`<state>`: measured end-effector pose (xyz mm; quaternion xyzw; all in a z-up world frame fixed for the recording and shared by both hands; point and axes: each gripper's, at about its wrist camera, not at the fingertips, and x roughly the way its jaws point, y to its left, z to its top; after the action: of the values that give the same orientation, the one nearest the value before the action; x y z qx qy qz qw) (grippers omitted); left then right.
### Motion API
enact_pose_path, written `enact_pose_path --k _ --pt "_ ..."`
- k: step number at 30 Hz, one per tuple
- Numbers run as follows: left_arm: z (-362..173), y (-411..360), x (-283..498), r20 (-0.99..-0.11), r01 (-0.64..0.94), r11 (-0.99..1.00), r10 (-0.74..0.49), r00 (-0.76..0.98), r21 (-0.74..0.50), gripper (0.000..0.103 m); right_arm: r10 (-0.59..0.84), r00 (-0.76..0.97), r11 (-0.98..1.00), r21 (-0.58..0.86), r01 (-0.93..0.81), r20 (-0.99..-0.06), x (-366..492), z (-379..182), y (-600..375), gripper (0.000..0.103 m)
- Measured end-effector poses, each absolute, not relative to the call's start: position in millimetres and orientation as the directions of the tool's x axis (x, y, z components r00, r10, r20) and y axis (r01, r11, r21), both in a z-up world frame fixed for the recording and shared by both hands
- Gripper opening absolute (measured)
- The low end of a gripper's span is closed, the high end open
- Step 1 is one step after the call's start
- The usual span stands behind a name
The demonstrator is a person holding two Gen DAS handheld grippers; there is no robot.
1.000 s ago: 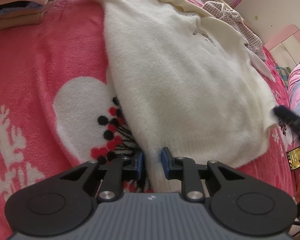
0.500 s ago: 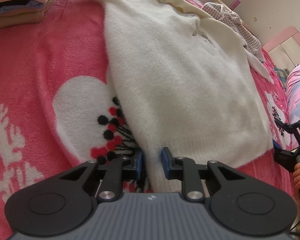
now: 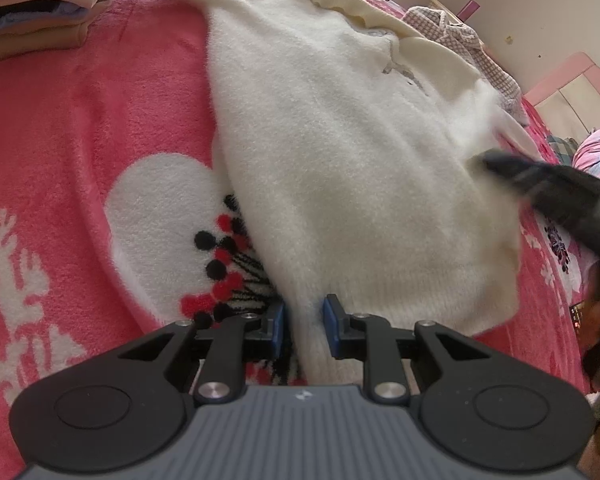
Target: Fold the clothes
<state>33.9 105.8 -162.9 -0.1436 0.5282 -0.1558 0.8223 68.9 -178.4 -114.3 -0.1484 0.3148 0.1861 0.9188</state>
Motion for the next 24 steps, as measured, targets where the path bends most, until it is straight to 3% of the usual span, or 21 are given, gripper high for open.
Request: enact_pose_path --k 2,5,8,14,24 --pt "-164.0 106.2 33.7 -0.821 0.101 0.908 -0.412 0.395 -0.407 0.023 0.254 0.694 0.779 -0.282 -0.559 -0.674 56.0 -129.0 -135.9 0.028" --pt "-165.7 106.1 35.2 -0.817 0.102 0.904 -0.42 0.395 -0.415 0.024 0.314 0.651 0.717 -0.276 -0.64 -0.691 23.9 -140.7 -119.4 0.043" --pt "-166.6 106.4 38.2 -0.815 0.109 0.9 -0.429 0.389 -0.422 0.024 0.359 0.639 0.737 -0.214 -0.641 -0.68 6.2 -133.1 -126.1 0.044" --pt "-167.7 107.9 39.3 -0.809 0.114 0.897 -0.436 0.394 -0.428 0.024 0.278 0.723 0.92 -0.041 -0.389 -0.632 33.2 -116.4 -177.6 0.045" --pt "-168.1 111.1 35.0 -0.803 0.116 0.896 -0.437 0.406 -0.429 0.024 0.108 0.725 0.858 -0.305 -0.414 -0.681 35.5 -150.8 -150.5 0.042"
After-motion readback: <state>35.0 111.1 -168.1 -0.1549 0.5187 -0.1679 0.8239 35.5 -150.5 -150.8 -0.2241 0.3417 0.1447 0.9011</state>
